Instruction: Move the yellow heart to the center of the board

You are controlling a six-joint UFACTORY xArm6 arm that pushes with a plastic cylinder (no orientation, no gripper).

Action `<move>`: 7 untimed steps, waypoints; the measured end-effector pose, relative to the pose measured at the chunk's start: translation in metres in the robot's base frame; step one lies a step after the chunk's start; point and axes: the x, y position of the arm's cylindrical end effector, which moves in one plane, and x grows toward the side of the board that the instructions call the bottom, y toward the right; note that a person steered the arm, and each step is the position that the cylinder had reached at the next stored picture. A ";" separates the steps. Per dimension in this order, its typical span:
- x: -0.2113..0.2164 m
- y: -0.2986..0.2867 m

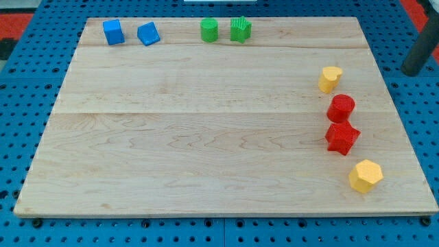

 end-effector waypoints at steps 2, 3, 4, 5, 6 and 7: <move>-0.007 -0.187; -0.010 -0.250; -0.015 -0.181; 0.009 -0.179; 0.019 -0.279; 0.019 -0.320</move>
